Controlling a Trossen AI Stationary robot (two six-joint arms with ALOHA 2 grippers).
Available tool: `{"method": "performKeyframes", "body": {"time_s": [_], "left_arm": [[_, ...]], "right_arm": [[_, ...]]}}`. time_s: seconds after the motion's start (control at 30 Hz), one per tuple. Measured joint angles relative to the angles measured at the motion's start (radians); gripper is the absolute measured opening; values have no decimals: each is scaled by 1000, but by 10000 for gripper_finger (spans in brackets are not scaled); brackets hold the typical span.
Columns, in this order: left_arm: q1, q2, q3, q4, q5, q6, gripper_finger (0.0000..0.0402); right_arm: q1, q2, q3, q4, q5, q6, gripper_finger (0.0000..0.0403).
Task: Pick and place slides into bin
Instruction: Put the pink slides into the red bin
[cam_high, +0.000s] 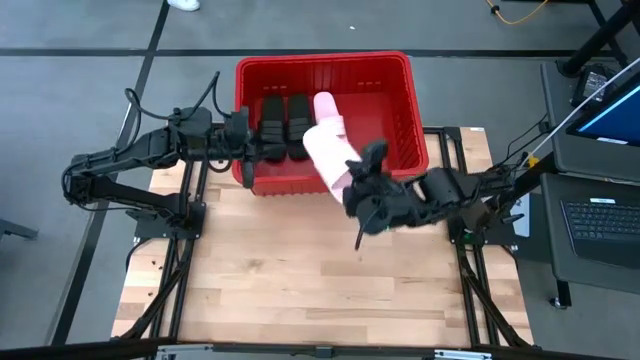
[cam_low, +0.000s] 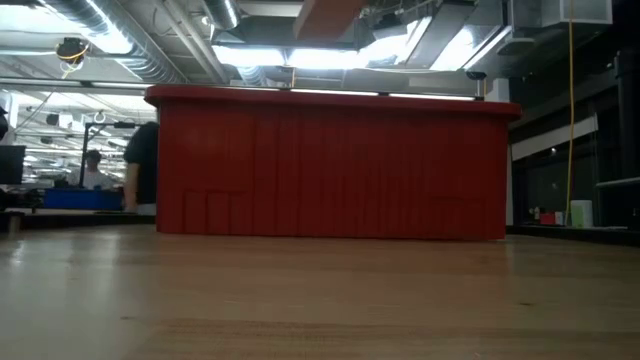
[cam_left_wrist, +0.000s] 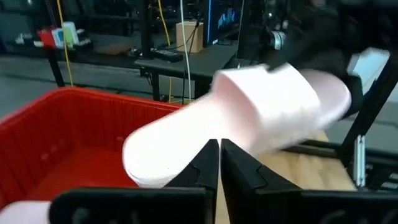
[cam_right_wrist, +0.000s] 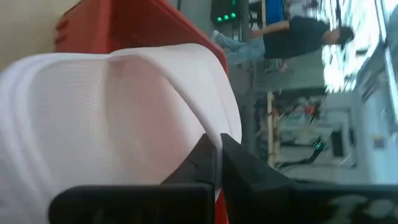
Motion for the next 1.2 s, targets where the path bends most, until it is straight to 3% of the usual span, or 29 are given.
{"method": "performKeyframes", "body": {"time_s": [0.37,0.47,0.57,0.73,0.93,1.2], "left_arm": [[1,0,0,0,-54,251,2],[0,0,0,0,-54,298,1],[1,0,0,0,-54,319,2],[0,0,0,6,-54,270,1],[0,0,0,4,-102,310,1],[0,0,0,-31,-130,332,1]], "right_arm": [[-247,-36,-5,-48,-56,129,10],[-333,-32,-26,-48,-128,122,10],[-422,-31,-59,-46,-192,138,10],[-548,-31,-110,-34,-188,169,10],[-645,-31,-202,50,-228,160,10],[-709,-67,-420,293,-289,12,10]]}}
